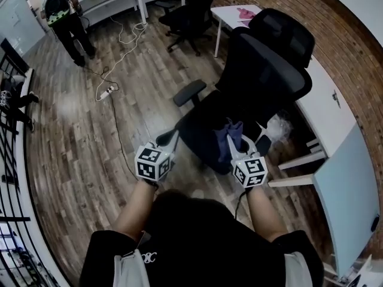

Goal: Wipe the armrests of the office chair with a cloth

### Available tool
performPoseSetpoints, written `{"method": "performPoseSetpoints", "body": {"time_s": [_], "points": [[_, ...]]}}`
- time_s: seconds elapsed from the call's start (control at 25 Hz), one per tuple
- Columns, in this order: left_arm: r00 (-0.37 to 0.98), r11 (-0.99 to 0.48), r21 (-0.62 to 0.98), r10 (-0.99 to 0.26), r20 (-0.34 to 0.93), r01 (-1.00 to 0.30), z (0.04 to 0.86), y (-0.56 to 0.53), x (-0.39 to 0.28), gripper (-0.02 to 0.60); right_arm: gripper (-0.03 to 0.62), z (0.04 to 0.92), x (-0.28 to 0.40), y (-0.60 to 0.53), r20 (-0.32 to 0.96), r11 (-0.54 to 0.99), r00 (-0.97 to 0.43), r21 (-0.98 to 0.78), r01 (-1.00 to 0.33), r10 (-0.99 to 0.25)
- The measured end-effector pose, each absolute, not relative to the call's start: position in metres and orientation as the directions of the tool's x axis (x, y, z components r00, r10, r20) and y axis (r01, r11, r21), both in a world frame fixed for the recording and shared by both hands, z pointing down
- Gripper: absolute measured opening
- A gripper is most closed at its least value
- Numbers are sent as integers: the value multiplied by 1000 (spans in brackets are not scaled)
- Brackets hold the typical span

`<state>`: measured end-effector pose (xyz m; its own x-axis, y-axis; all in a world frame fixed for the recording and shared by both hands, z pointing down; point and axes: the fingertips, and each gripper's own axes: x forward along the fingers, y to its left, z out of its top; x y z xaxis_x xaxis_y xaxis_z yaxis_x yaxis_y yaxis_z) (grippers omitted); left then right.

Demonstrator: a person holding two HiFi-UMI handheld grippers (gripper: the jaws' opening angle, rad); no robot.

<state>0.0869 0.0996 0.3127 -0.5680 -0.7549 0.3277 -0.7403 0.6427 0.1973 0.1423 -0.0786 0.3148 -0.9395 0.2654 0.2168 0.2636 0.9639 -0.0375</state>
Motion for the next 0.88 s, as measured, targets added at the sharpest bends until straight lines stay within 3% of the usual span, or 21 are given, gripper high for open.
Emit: {"method": "performPoseSetpoints", "body": {"time_s": [0.4, 0.88], "points": [[-563, 659, 216, -738, 372, -721, 345, 97, 43, 6, 40, 345, 98, -65, 268, 954, -916, -72, 291, 299], [-490, 616, 287, -773, 403, -734, 380, 108, -83, 6, 44, 380, -25, -86, 377, 994, -920, -78, 83, 106]]}}
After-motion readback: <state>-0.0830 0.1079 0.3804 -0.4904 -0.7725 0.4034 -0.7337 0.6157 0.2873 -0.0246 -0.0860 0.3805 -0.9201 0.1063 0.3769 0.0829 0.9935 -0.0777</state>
